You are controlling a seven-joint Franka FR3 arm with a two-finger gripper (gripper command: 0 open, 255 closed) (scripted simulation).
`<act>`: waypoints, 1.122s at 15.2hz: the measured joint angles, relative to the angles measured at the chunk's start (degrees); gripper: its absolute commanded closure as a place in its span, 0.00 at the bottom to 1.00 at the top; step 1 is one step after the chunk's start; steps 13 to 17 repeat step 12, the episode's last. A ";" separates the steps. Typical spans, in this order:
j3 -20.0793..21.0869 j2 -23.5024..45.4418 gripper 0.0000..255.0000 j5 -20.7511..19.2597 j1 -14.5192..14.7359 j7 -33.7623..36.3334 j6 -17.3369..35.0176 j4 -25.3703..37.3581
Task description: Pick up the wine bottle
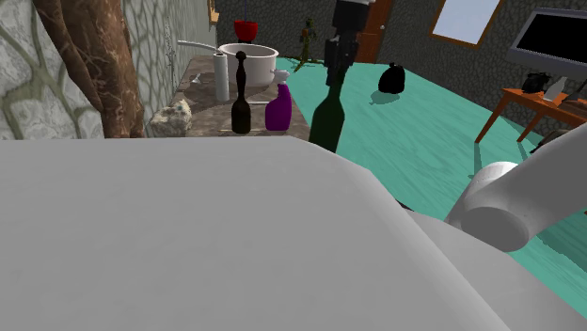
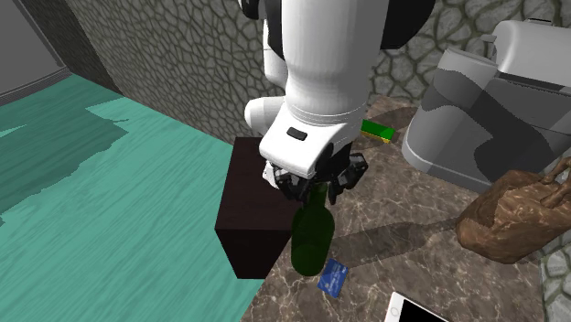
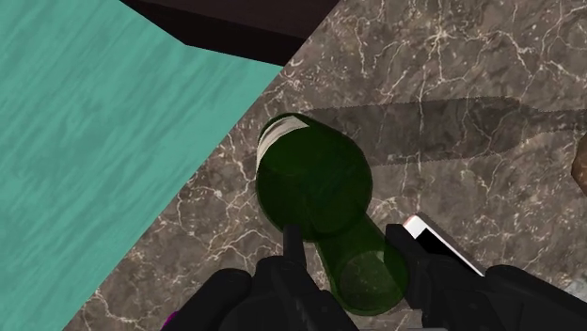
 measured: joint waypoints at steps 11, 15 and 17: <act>-0.06 2.64 1.00 -0.06 0.01 0.54 -8.43 11.08; -0.07 2.80 1.00 -0.06 0.01 0.57 -8.90 11.72; -0.07 2.80 1.00 -0.06 0.01 0.57 -8.90 11.72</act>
